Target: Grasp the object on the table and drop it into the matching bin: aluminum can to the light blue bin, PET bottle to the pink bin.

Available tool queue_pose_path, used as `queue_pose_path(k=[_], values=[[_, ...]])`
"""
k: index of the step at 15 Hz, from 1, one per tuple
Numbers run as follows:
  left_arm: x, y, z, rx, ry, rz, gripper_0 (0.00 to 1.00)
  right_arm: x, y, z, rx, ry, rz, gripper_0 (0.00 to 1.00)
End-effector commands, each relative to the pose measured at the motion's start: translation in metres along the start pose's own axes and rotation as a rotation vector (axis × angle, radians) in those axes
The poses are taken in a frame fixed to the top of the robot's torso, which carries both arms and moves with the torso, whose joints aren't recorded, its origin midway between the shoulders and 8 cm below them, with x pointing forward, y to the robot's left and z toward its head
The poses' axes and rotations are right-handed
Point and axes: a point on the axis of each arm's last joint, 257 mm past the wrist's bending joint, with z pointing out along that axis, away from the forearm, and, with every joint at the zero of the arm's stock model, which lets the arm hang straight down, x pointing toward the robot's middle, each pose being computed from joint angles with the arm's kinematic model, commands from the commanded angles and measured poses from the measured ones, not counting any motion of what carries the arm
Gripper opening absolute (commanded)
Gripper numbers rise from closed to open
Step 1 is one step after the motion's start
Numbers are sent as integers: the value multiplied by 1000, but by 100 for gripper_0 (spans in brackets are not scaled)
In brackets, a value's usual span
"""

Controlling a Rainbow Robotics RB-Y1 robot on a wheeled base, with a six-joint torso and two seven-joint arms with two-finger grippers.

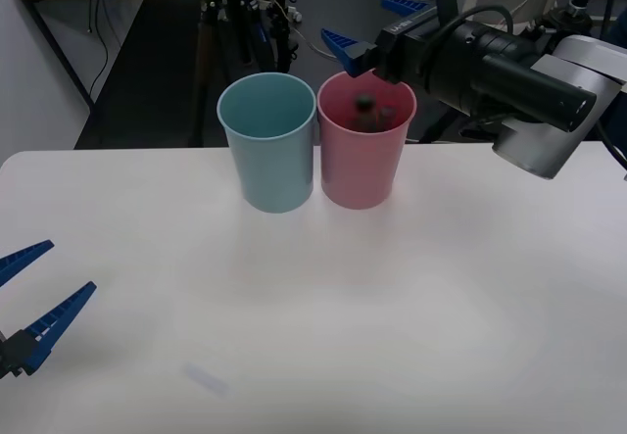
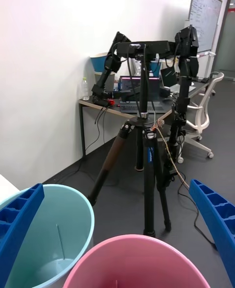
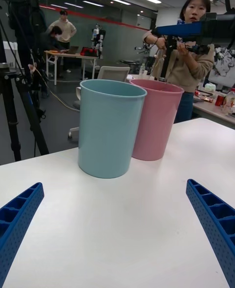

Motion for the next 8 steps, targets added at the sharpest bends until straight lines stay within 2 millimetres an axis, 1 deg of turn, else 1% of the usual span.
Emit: queue_pose_path(k=[1,3,4,6,8], values=[[0,0,0,0,0,0,100,-1,1,0,-3,-1,-3,100],[0,0,0,0,0,0,100,-2,3,-1,-7,-2,0,100],[0,0,0,0,0,0,100,-6,3,-3,-9,-6,0,100],[0,0,0,0,0,0,100,-12,2,-13,-18,-3,20,100],[0,0,0,0,0,0,100,-15,2,-24,-26,1,15,100]])
